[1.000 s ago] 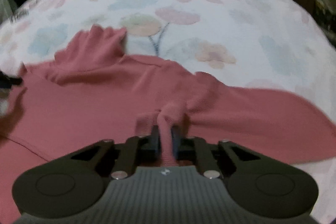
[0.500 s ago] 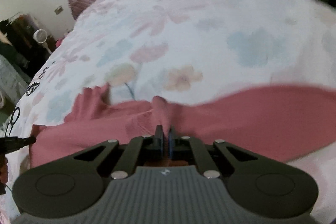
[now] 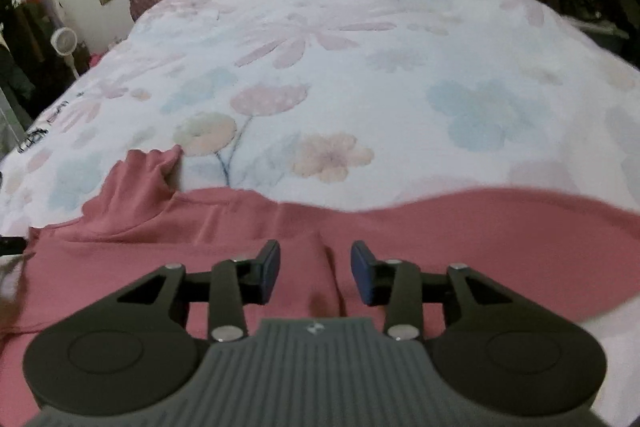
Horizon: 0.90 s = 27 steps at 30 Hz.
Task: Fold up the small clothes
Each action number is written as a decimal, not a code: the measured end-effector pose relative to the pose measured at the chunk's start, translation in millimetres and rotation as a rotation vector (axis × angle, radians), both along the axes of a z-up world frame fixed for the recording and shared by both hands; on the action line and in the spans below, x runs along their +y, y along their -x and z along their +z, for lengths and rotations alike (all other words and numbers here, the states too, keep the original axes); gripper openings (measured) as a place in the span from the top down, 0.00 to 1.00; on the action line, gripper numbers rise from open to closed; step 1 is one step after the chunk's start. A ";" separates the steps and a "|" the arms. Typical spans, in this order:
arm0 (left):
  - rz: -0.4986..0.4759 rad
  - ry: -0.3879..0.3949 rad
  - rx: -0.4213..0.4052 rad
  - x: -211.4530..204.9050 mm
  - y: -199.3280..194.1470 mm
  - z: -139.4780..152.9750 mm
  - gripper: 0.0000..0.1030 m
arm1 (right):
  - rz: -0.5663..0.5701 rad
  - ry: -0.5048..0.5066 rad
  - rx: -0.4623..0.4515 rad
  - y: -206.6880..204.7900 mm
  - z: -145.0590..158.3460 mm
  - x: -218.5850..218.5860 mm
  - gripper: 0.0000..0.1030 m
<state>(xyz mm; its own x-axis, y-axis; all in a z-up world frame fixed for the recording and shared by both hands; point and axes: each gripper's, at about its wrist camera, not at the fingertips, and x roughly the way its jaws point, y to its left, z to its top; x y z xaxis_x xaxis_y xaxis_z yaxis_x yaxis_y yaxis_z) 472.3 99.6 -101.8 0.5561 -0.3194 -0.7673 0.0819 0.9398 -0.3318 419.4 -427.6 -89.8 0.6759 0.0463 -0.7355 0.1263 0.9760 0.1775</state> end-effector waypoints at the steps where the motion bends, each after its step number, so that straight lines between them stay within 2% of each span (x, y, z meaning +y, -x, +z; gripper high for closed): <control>1: -0.004 0.002 0.002 0.0 1.2 0.6 0.80 | -0.002 -0.010 0.012 -5.1 -2.6 -0.2 0.65; 4: -0.010 0.008 0.000 -0.9 6.8 5.0 0.80 | -0.039 -0.018 0.073 -17.8 -15.6 -3.0 0.69; 6: -0.032 0.009 -0.003 -4.1 10.8 9.0 0.80 | -0.042 -0.016 0.043 -10.7 -9.0 0.7 0.69; 10: -0.094 -0.009 0.001 -15.7 21.6 13.9 0.80 | 0.083 0.008 0.007 9.8 6.9 33.9 0.69; 12: -0.124 -0.027 0.002 -22.7 28.4 14.6 0.80 | 0.152 0.077 0.032 12.3 2.5 55.5 0.69; 15: -0.165 -0.054 0.032 -26.0 41.1 11.8 0.80 | 0.175 0.188 0.103 9.0 -18.4 72.7 0.70; 17: -0.184 -0.062 0.067 -21.9 52.1 6.8 0.80 | 0.173 0.214 0.130 9.3 -29.8 73.7 0.77; 18: -0.190 -0.065 0.084 -19.6 56.6 3.1 0.80 | 0.165 0.219 0.129 10.8 -30.7 72.6 0.86; 21: -0.218 -0.114 0.120 -16.5 68.8 -11.6 0.78 | 0.151 0.203 0.126 9.5 -22.3 67.7 0.96; 22: -0.221 -0.127 0.118 -15.9 71.6 -13.9 0.78 | 0.148 0.194 0.122 8.7 -17.6 66.1 0.97; 27: -0.198 -0.075 0.092 -10.9 74.0 -1.3 0.77 | 0.113 0.045 0.057 8.5 20.7 64.3 0.97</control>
<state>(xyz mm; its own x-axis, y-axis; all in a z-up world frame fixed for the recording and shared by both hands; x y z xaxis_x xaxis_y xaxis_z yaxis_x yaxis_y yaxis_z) 398.3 88.7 -103.2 0.4146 -0.3557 -0.8376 0.2397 0.9306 -0.2766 410.9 -363.3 -69.0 0.6253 0.0856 -0.7757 0.0242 0.9914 0.1289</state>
